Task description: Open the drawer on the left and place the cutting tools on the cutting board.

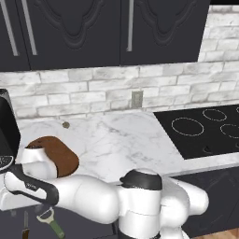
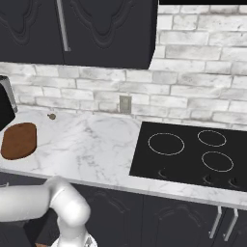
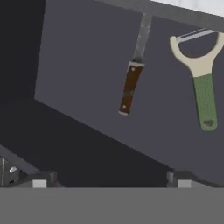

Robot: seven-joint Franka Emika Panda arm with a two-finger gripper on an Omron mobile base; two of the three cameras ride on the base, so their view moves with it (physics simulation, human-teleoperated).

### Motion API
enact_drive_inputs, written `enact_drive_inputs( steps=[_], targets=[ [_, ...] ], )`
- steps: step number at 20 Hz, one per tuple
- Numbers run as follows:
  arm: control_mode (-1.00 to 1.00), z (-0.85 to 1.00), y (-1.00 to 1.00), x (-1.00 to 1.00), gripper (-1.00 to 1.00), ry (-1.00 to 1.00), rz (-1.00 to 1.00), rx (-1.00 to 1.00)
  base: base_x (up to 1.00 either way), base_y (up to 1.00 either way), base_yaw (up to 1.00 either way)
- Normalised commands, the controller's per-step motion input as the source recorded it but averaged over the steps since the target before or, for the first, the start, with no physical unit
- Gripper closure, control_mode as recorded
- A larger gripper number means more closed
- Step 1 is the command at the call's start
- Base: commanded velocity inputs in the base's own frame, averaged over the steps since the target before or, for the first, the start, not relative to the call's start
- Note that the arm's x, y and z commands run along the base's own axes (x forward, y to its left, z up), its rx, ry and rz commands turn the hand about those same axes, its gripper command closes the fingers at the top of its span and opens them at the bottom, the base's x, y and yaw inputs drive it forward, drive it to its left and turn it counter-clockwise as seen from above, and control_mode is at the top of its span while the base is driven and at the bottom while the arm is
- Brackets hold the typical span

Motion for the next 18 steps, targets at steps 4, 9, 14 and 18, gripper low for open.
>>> enact_drive_inputs(
  steps=[4,9,14,18],
  targets=[
    [-1.0,-0.41,0.31,0.06,-1.0,0.08,-0.11,-0.29,0.0,0.0,0.0],
    [-1.0,-0.4,0.14,0.01,-1.0,0.01,-0.04,-0.29,0.0,0.0,0.0],
    [-1.0,-0.44,0.0,0.0,-1.0,0.0,0.0,-0.22,0.0,0.0,0.0],
    [-1.0,-0.41,0.03,0.0,-1.0,0.0,0.0,-0.12,0.0,0.0,0.0]
  ],
)
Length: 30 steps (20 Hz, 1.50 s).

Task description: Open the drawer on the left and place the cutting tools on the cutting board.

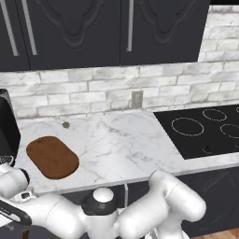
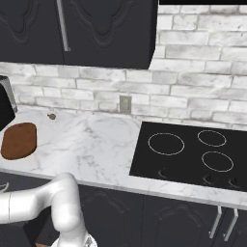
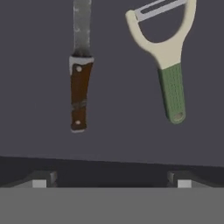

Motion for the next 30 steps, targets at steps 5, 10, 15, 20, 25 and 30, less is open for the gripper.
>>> enact_drive_inputs(
  steps=[5,10,15,20,25,30],
  targets=[
    [-1.0,-0.3,0.07,-0.06,-1.0,-0.04,0.02,-0.02,0.0,0.0,0.0],
    [-1.0,-0.3,0.08,-0.22,-1.0,-0.09,0.04,0.0,0.0,0.0,0.0],
    [-1.0,-0.18,-0.03,-0.42,-1.0,-0.2,0.04,0.0,0.0,0.0,0.0],
    [-1.0,-0.01,-0.29,-0.3,-1.0,-0.22,0.01,0.09,0.0,0.0,0.0],
    [-1.0,0.0,-0.41,0.03,-1.0,-0.07,0.0,0.11,0.0,0.0,0.0],
    [-1.0,-0.01,-0.3,0.0,-1.0,-0.04,0.0,0.11,0.0,0.0,0.0]
  ],
)
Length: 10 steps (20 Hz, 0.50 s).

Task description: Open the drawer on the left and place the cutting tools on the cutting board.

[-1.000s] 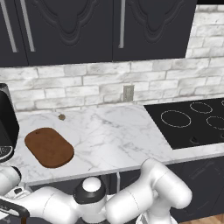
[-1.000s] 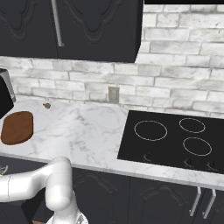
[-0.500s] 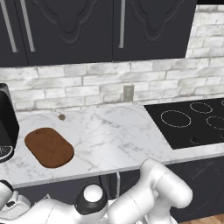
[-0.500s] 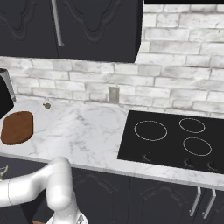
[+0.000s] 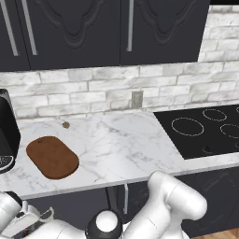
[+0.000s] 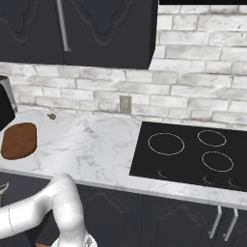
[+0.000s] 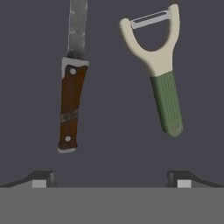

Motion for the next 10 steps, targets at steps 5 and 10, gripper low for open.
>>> enact_drive_inputs(
  steps=[5,10],
  targets=[
    [-1.0,-0.06,-0.06,0.0,-1.0,-0.06,0.0,0.14,0.0,0.0,0.0],
    [-1.0,-0.14,0.0,0.03,-1.0,-0.06,0.0,0.12,0.0,0.0,0.0]
  ],
)
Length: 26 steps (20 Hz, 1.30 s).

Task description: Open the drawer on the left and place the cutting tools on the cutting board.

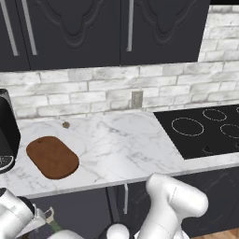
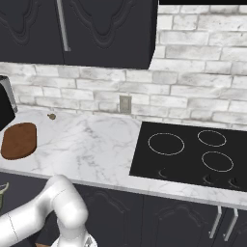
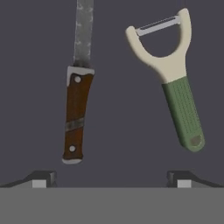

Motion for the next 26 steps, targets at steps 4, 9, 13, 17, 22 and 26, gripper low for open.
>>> enact_drive_inputs(
  steps=[4,9,13,17,22,26],
  targets=[
    [-1.0,-0.08,0.0,0.0,-1.0,-0.02,0.0,0.13,0.0,0.0,0.0],
    [-1.0,-0.01,0.01,0.05,-1.0,0.0,0.0,0.11,0.0,0.0,0.0],
    [-1.0,0.0,0.02,0.02,-1.0,0.0,0.0,0.03,0.0,0.0,0.0],
    [-1.0,-0.03,0.08,0.0,-1.0,0.0,0.0,0.0,0.0,0.0,0.0],
    [-1.0,-0.01,0.17,0.09,-1.0,0.01,0.0,0.0,0.0,0.0,0.0],
    [-1.0,-0.09,0.2,0.19,-1.0,0.05,0.0,0.0,0.0,0.0,0.0]
  ],
)
